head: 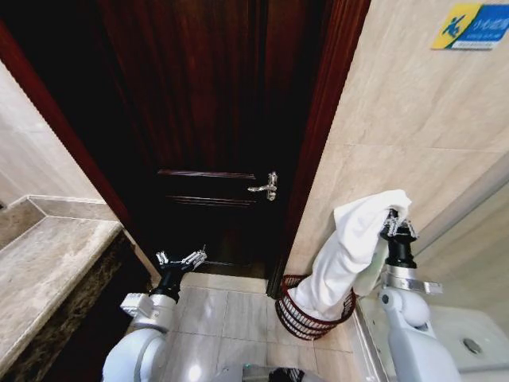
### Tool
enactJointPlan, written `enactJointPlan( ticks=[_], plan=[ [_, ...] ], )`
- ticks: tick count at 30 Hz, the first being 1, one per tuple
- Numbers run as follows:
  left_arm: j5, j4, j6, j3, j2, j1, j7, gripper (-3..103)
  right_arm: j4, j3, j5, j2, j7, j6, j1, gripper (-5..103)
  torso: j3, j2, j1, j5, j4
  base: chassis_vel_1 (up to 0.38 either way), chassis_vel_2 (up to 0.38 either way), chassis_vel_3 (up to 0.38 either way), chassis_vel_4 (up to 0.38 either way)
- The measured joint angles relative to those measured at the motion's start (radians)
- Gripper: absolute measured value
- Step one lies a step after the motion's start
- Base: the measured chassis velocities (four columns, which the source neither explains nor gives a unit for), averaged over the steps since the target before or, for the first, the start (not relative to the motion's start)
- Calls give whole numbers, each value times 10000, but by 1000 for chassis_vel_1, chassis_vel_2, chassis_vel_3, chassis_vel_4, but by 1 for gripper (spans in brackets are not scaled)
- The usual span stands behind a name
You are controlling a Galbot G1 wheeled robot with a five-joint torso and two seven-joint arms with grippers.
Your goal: Discard the used towel into the hamper.
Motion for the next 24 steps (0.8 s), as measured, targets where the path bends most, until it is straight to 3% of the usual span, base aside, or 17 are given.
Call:
enactJointPlan(
  ticks=[8, 17, 24],
  plan=[
    [0, 0, 0, 0, 0, 0, 0, 100, -135, -174, 134, 314, 63, -130, -95, 7, 0, 0, 0, 1, 0, 0, 0, 0, 0],
    [0, 0, 0, 0, 0, 0, 0, 100, -206, -324, 1011, 409, 68, -576, -328, 7, 0, 0, 0, 1, 0, 0, 0, 0, 0],
    [0, 0, 0, -1, 0, 0, 0, 100, -302, -428, 872, 542, 303, -628, -649, 7, 0, 0, 0, 0, 0, 0, 0, 0, 0]
  ],
)
